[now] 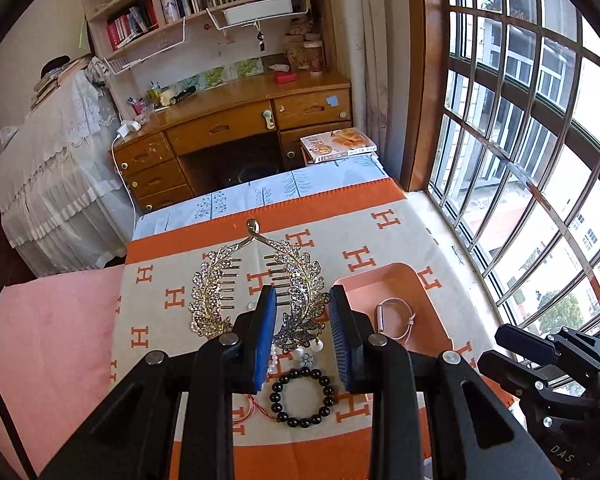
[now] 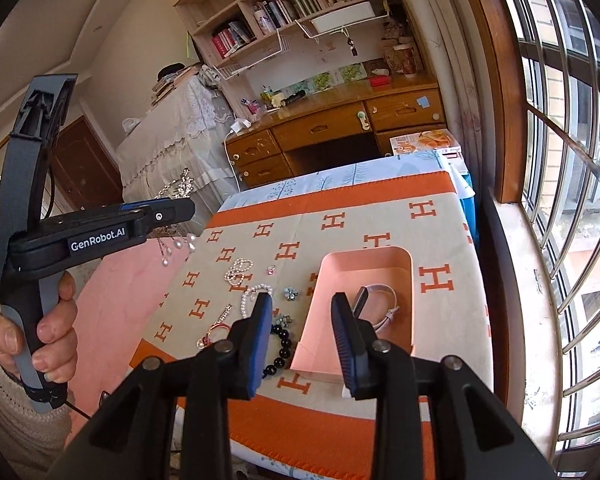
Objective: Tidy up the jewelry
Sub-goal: 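Carry the gold leaf comb into the pink box and open the left tool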
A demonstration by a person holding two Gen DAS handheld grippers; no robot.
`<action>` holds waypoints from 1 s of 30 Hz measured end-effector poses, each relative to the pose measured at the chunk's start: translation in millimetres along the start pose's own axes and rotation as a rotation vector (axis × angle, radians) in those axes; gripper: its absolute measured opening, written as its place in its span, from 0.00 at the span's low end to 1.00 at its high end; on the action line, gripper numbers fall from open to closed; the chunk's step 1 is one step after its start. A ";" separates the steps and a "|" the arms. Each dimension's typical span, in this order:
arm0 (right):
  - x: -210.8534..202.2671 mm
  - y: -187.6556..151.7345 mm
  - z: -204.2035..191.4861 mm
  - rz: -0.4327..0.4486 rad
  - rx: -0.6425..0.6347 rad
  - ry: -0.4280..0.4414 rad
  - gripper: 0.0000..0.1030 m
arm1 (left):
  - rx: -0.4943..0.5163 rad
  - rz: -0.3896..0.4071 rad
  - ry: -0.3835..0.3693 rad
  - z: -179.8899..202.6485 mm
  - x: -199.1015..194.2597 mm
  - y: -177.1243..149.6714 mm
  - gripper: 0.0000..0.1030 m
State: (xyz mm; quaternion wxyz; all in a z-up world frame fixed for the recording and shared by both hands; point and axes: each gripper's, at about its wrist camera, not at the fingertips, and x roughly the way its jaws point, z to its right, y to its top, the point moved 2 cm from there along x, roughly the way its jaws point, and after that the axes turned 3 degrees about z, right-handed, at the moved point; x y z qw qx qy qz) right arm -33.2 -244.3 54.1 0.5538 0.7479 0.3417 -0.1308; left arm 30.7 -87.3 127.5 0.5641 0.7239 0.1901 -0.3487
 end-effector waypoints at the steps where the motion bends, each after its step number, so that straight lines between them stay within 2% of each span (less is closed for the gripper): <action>1: -3.6 1.9 -1.8 0.007 -0.009 -0.003 0.30 | 0.001 0.004 0.001 0.9 -1.8 2.6 0.24; 6: -12.4 1.0 -0.6 0.008 -0.006 -0.007 0.32 | 0.019 0.002 -0.017 5.3 -6.0 1.0 0.24; 10: -3.0 -3.7 5.0 -0.029 -0.005 -0.034 0.33 | 0.036 -0.034 -0.051 10.3 8.9 -9.3 0.24; 21: 18.7 -17.1 33.7 -0.109 0.046 -0.125 0.33 | 0.079 -0.238 -0.192 59.6 94.6 -54.1 0.24; 30: 41.7 -27.2 49.8 -0.183 0.069 -0.179 0.33 | 0.061 -0.385 -0.294 89.5 159.9 -83.6 0.25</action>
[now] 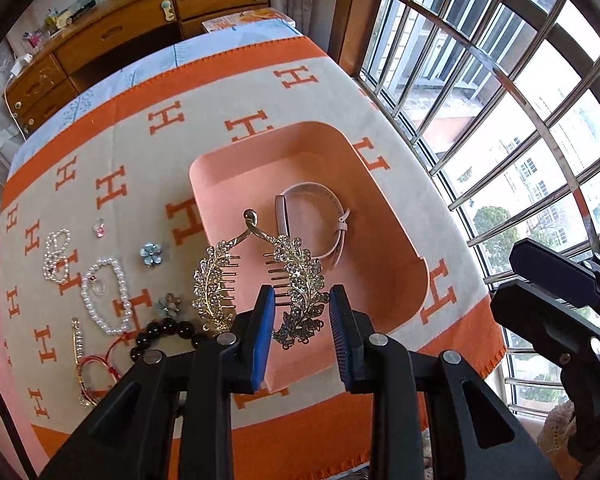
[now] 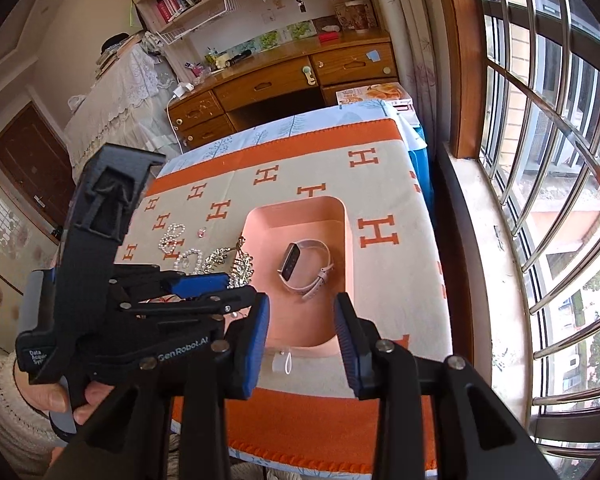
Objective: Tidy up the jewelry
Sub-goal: 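Carry the gold leaf comb into the pink box and open the left tool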
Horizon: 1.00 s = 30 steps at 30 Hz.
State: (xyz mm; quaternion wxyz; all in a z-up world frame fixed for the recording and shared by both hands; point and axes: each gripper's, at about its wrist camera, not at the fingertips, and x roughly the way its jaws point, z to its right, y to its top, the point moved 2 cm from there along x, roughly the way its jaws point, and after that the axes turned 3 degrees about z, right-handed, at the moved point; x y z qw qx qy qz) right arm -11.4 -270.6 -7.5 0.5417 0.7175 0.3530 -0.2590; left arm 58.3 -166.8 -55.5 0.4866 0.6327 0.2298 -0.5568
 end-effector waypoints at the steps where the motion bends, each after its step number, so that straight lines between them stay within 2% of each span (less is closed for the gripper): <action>1: 1.7 -0.1 0.4 -0.005 0.000 -0.005 0.33 | 0.004 -0.001 -0.011 0.0 3.2 0.4 0.26; 5: 5.2 2.2 -0.8 -0.017 0.005 -0.023 0.33 | 0.012 0.018 -0.025 -4.1 1.4 3.4 0.31; 9: 7.3 8.1 -8.6 -0.026 -0.009 -0.038 0.33 | 0.028 0.059 -0.017 -15.4 -17.4 6.8 0.48; 12: 9.9 11.9 -18.9 -0.027 -0.027 -0.030 0.33 | 0.038 0.093 -0.010 -29.2 -32.5 7.7 0.54; 15: 22.7 11.3 -28.0 -0.052 -0.040 -0.015 0.33 | 0.041 0.115 0.017 -46.3 -41.7 6.1 0.54; 19: 57.3 3.5 -41.4 -0.137 -0.071 0.009 0.33 | 0.018 0.099 0.026 -73.1 -40.9 -2.2 0.54; 24: 98.2 -9.6 -55.0 -0.250 -0.172 0.045 0.33 | -0.033 0.062 0.018 -103.8 -31.8 -15.7 0.54; 30: 120.3 -17.4 -61.7 -0.299 -0.303 0.058 0.33 | -0.089 0.048 -0.011 -127.2 -26.6 -30.3 0.54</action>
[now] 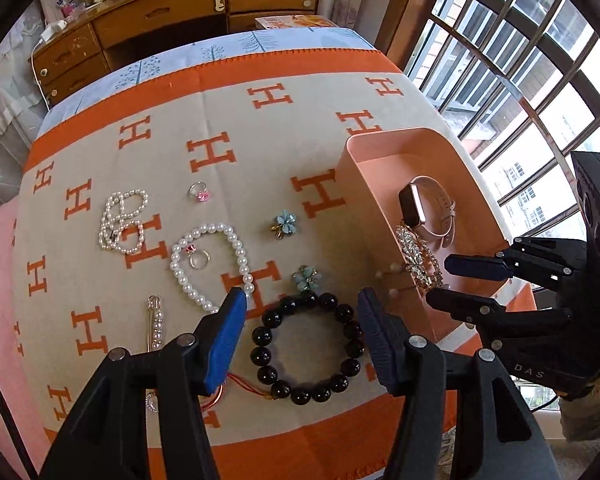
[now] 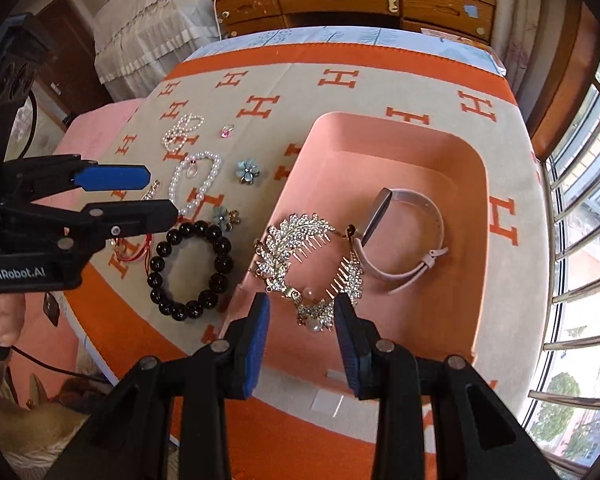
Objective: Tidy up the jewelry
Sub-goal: 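Carry the gold leaf comb into the pink box and open the left tool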
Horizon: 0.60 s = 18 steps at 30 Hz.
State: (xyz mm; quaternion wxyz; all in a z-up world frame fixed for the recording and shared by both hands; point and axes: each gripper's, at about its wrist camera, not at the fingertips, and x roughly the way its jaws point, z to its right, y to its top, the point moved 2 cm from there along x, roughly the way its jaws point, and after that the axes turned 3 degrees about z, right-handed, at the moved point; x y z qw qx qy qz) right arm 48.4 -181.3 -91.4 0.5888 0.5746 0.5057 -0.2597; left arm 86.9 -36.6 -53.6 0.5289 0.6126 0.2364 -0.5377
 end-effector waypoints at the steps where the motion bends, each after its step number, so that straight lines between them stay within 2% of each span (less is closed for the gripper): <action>1: 3.0 1.0 -0.7 -0.001 -0.010 0.005 0.33 | -0.007 0.003 -0.006 -2.7 -0.3 -1.3 0.54; 6: 12.1 8.2 -2.0 0.024 -0.048 0.003 0.31 | -0.053 0.001 -0.021 -16.2 2.9 -5.3 0.54; 7: 12.9 9.5 -0.2 0.032 -0.045 0.008 0.26 | -0.060 -0.003 -0.023 -18.6 4.4 -5.9 0.54; 8: 14.6 10.6 2.1 0.033 -0.038 0.005 0.13 | -0.066 -0.007 -0.022 -20.5 6.3 -5.9 0.54; 9: 16.9 12.4 5.7 0.034 -0.022 -0.006 0.08 | -0.070 -0.010 -0.021 -22.1 7.9 -6.2 0.54; 12: 23.7 15.1 22.1 0.026 0.075 0.005 0.02 | -0.084 -0.018 -0.025 -26.0 12.3 -6.8 0.54; 18: 27.5 27.0 41.0 0.068 0.193 0.009 0.00 | -0.098 -0.024 -0.029 -29.3 18.2 -6.9 0.54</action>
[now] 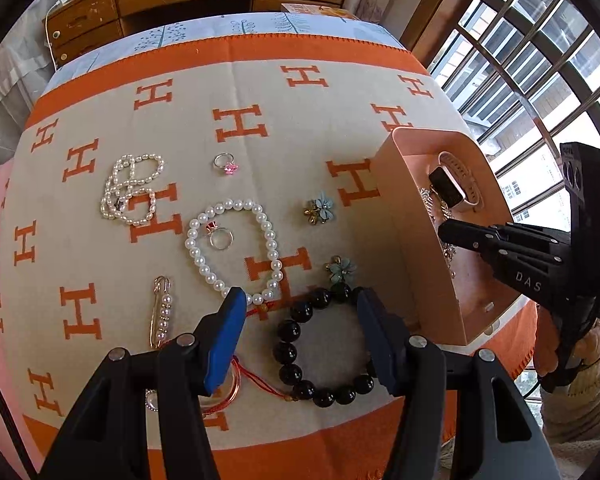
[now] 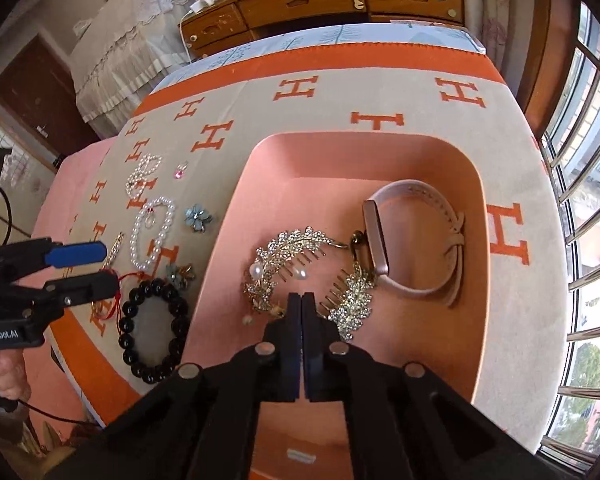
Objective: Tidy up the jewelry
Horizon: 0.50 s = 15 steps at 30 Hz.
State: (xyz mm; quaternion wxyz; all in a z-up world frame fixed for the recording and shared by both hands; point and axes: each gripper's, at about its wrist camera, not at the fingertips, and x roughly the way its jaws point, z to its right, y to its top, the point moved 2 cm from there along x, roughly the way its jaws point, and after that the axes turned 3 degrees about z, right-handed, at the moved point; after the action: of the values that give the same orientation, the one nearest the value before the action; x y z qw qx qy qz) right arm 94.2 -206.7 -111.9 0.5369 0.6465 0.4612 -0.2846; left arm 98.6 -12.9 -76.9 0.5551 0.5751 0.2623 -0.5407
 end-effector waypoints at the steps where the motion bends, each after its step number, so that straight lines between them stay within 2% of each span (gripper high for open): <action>1: 2.4 2.0 0.9 0.001 0.009 -0.010 0.00 | 0.000 0.003 0.002 -0.2 -0.2 0.0 0.54; 6: 7.1 4.7 2.5 0.026 0.057 -0.035 0.00 | -0.010 0.022 0.010 -5.6 -6.8 2.3 0.55; 8: -2.6 5.1 -0.9 0.052 0.056 -0.039 0.02 | -0.016 0.031 0.013 -9.6 -11.9 2.6 0.56; 11: -20.0 5.1 -6.6 0.078 0.053 -0.029 0.02 | -0.031 0.058 0.022 -17.6 -22.0 3.3 0.64; 15: -42.2 2.8 -20.3 0.106 0.041 0.001 0.02 | -0.056 0.093 0.020 -28.2 -36.9 3.9 0.65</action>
State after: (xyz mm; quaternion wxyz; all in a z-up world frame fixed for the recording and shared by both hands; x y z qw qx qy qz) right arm 76.8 -199.6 -69.0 0.5376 0.6811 0.4206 -0.2650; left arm 101.2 23.2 -47.6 0.5929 0.5763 0.2560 -0.5008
